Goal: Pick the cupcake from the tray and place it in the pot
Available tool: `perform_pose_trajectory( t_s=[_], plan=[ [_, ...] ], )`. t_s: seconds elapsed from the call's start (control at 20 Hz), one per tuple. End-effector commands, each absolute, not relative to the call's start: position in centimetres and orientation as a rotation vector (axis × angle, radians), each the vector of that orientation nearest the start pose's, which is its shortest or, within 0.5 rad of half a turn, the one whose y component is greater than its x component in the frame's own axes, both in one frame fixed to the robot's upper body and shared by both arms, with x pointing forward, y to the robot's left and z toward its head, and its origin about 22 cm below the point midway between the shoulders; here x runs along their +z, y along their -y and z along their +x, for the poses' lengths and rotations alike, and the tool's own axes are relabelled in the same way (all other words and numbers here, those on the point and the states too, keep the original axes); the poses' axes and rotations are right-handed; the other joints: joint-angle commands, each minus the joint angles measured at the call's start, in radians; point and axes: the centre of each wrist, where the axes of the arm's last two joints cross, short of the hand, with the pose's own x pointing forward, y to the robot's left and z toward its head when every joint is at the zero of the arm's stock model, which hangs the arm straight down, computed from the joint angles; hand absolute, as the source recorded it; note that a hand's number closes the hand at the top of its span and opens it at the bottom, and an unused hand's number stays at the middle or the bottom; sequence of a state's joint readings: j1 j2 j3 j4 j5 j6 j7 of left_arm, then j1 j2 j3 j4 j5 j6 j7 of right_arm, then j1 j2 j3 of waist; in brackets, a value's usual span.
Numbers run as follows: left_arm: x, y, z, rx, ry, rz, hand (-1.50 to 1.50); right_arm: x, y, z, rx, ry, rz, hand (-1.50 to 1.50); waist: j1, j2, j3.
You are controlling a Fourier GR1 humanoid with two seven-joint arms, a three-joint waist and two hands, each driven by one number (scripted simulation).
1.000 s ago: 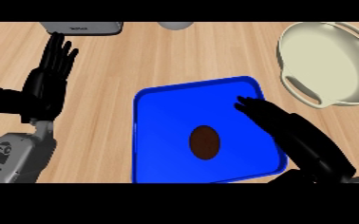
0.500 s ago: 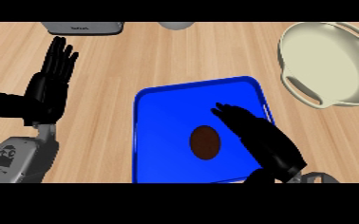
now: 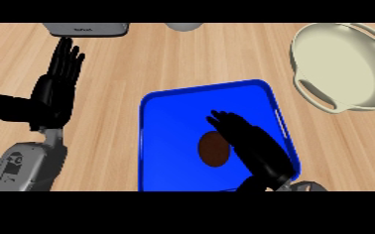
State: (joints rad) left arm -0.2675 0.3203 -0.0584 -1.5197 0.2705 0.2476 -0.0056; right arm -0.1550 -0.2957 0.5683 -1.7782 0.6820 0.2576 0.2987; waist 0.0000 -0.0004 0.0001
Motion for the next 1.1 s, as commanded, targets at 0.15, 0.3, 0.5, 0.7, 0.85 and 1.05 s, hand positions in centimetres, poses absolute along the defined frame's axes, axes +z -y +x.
perform_pose_trajectory(
  t_s=[0.15,0.3,0.5,0.7,0.85,1.05],
  plan=[
    [7.4,-27.5,28.9,0.044,1.763,0.1,0.0,5.2,14.2,23.4,1.344,1.367,-0.475,-1.5,0.001,0.0,0.0],
    [7.0,-28.3,30.7,0.058,1.744,0.104,0.0,3.9,13.5,22.7,1.351,1.353,-0.477,-1.5,-0.002,0.0,0.0],
    [7.4,-25.8,30.9,0.048,1.77,0.121,0.0,1.3,12.7,24.0,1.337,1.35,-0.451,-1.5,0.0,0.001,0.0],
    [7.4,-27.6,30.4,0.039,1.765,0.106,0.0,1.3,10.4,25.7,1.347,1.384,-0.443,-1.5,0.003,0.001,0.0],
    [7.7,-27.6,29.7,0.054,1.767,0.117,0.0,0.2,9.5,26.5,1.34,1.364,-0.418,-1.5,0.006,0.001,0.0],
    [7.6,-26.1,29.8,0.035,1.768,0.119,0.0,-1.2,10.6,25.3,1.362,1.361,-0.387,-1.5,0.002,0.0,0.0]
  ],
)
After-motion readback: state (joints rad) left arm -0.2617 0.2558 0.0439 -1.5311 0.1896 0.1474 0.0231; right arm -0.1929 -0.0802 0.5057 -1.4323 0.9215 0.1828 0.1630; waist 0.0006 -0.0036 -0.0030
